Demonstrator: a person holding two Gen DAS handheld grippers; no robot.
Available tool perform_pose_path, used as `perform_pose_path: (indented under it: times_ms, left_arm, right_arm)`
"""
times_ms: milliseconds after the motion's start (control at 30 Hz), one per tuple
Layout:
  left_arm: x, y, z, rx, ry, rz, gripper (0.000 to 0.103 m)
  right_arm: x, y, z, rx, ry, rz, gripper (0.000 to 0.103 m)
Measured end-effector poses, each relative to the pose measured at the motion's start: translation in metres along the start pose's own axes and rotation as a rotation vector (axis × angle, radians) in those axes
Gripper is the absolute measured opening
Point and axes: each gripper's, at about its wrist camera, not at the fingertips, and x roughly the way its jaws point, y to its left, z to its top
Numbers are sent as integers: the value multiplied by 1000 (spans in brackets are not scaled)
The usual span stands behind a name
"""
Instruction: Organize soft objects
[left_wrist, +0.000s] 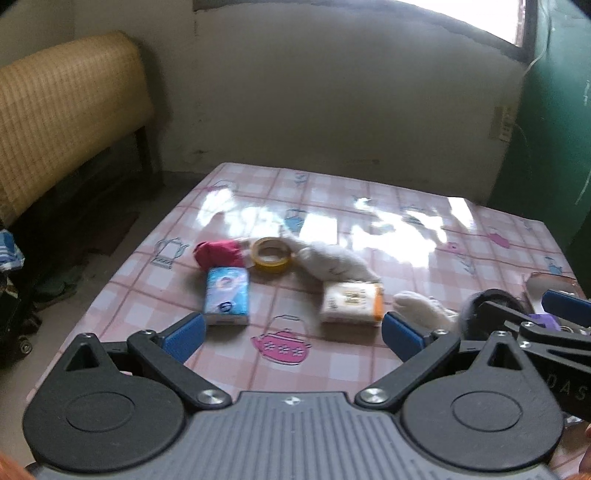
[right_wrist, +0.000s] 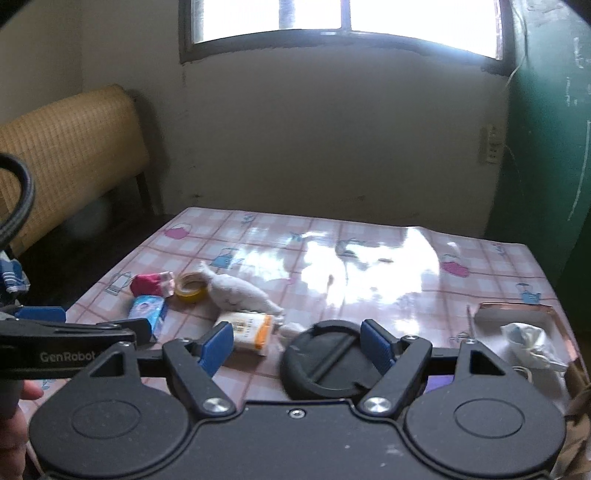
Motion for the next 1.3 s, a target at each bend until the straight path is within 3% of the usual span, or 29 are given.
perform_pose_path:
  times_ms: [400,667,867,1067,1300]
  left_arm:
    - [20,41,-11,-35,45,38,103]
    - [37,63,-24,-56,63,20,103]
    - [62,83,-31,-84,98,71,103]
    - [97,91,-20,-82,108,119,103]
    - [141,75,-3,-60,109,102,103]
  right_arm:
    - [36,37,-11,-22,47,56,89]
    - [56,52,-23,-25,72,88,89]
    - [69,55,-31,-12,95,110,89]
    - [74,62,-31,-53,77,69,89]
    - [78,84,-21,-69,18,53,90]
